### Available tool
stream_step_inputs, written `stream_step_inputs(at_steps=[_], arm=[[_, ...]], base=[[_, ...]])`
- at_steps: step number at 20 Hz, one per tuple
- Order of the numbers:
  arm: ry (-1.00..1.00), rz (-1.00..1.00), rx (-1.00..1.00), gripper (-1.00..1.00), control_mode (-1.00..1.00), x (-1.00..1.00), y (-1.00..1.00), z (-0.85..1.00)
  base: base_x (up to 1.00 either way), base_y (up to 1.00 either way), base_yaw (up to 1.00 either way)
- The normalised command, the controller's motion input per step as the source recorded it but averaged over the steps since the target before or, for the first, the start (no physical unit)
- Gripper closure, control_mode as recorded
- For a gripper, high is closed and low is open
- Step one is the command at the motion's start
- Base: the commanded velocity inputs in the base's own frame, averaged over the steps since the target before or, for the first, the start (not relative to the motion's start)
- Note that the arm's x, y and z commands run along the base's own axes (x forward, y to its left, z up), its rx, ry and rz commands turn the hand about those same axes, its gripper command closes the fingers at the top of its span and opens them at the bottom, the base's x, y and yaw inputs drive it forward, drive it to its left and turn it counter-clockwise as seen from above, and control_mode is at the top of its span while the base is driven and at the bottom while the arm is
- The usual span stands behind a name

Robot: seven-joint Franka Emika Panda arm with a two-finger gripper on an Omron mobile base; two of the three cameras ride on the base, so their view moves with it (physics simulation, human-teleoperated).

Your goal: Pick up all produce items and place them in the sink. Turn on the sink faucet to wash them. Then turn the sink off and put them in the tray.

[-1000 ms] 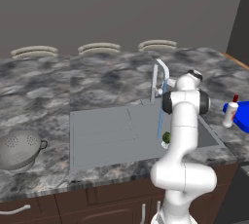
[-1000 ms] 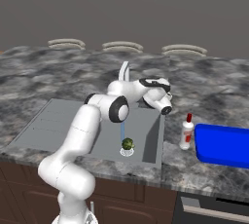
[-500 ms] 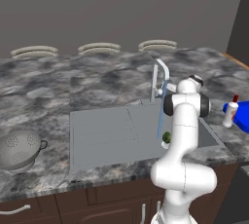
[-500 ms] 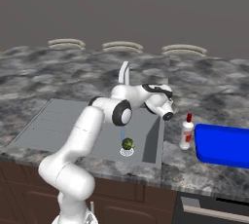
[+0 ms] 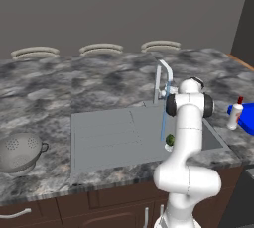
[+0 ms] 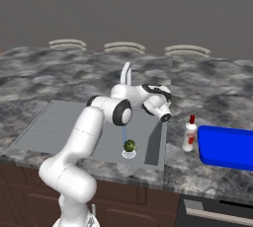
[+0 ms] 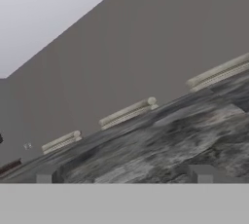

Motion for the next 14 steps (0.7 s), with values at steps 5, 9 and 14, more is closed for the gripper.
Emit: stream_step_inputs(at_steps=[5, 9, 14], arm=[[-0.01, 0.0, 0.0, -1.0, -1.0, 0.16, 0.32, 0.0], [0.0, 0.0, 0.0, -1.0, -1.0, 0.11, 0.57, 0.06], [-0.01, 0.05, 0.0, -1.0, -1.0, 0.14, 0.96, 0.18]], base=[[0.0, 0.0, 0.0], [0.0, 0.0, 0.0], [0.0, 0.0, 0.0]])
